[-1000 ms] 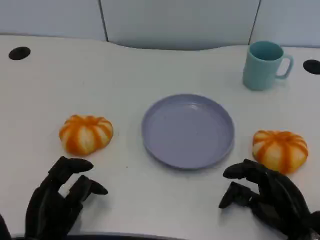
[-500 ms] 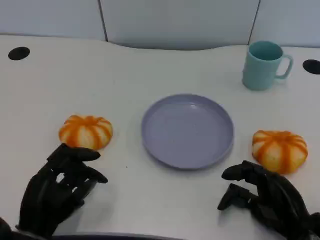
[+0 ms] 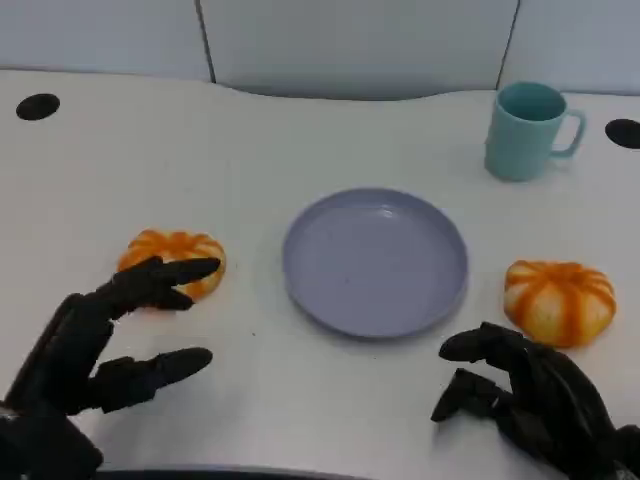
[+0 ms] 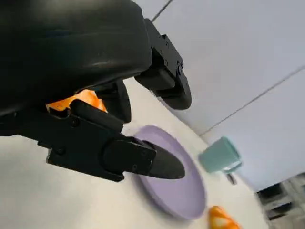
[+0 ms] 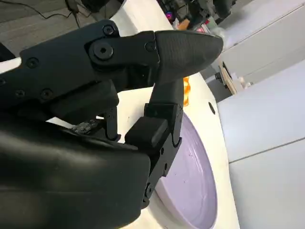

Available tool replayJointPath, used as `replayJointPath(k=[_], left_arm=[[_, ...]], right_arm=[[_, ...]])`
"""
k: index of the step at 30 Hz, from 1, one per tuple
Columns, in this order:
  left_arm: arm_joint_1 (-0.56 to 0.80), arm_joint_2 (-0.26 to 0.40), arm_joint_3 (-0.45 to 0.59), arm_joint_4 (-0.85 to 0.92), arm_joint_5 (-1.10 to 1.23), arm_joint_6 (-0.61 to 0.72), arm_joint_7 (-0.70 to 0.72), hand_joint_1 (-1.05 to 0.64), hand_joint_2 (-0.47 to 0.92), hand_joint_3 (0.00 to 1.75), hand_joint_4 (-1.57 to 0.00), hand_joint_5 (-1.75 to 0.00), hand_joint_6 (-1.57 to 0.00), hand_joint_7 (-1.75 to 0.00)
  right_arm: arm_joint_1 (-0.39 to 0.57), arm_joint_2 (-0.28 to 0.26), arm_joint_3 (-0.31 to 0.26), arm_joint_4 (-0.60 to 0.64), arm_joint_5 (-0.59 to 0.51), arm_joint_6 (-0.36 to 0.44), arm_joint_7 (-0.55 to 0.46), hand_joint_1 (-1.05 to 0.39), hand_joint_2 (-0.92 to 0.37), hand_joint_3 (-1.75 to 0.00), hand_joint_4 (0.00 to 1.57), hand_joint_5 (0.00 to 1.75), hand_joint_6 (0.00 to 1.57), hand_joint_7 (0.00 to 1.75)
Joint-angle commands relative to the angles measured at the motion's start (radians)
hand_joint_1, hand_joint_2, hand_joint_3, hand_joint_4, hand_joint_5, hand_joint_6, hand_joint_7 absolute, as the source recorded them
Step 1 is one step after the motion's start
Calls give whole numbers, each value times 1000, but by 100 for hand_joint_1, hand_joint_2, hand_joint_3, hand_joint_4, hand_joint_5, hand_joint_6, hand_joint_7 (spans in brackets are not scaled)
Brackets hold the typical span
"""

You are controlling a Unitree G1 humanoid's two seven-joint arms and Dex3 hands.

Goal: Grasp the bread from the table and place it into the plate.

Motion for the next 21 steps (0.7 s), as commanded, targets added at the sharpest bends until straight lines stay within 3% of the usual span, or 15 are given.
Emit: replayJointPath(k=[1, 3, 9, 21], left_arm=[[-34, 97, -32, -41, 137, -10, 91, -69, 92, 17, -15, -73, -41, -3], [-42, 128, -49, -63, 187, 16, 116, -71, 92, 16, -9, -66, -38, -1], [-66, 194, -98, -141, 311, 142, 149, -79, 92, 13, -11, -37, -28, 0], [-213, 281, -257, -133, 523, 380, 138, -89, 92, 9, 0, -20, -16, 0]], right_arm=[[19, -5, -1, 7, -5, 12, -5, -51, -92, -38, 72, 134, 81, 82], [22, -5, 2, -1, -9, 11, -7, -51, -92, -39, 72, 134, 80, 83], [23, -3, 0, -4, -3, 20, -6, -50, -92, -40, 71, 135, 80, 83], [42, 4, 5, -36, -8, 30, -24, -51, -92, -38, 72, 134, 79, 84]])
